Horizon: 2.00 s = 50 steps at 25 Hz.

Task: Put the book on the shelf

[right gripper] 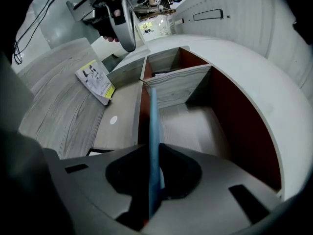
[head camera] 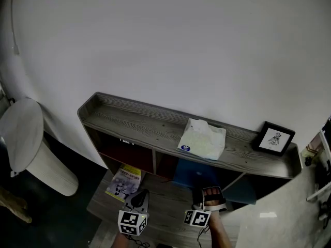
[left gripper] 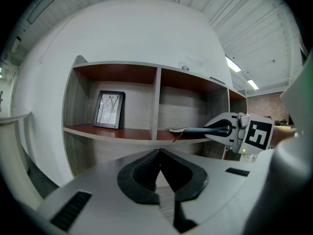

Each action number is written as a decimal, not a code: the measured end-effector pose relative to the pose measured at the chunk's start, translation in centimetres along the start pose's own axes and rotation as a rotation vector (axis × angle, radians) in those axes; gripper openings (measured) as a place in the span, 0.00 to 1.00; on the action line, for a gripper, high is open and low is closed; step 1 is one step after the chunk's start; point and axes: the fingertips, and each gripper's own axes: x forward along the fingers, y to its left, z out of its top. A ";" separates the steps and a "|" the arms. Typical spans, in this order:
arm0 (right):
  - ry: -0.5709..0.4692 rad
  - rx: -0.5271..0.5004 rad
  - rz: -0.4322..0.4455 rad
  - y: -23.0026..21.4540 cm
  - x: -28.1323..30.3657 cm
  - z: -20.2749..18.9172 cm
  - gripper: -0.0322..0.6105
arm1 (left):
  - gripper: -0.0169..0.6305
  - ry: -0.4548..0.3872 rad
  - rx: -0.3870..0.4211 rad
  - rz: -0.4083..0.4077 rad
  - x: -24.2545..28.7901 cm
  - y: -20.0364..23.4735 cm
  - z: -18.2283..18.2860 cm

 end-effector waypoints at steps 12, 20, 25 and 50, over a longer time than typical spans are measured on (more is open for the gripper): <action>0.006 0.029 0.054 0.2 -0.1 0.0 0.17 | 0.04 0.011 -0.003 0.003 -0.5 0.1 -0.3; 0.020 0.027 0.078 0.4 -0.5 -0.1 0.17 | 0.04 0.005 -0.026 0.002 -1.0 0.1 -0.3; 0.022 0.046 0.115 0.7 -0.9 -0.1 0.21 | 0.04 0.006 -0.025 0.002 -1.1 -0.1 -0.3; 0.021 0.130 0.200 2.9 -0.7 -0.8 0.36 | 0.04 0.015 -0.021 0.017 -1.7 -0.6 -0.7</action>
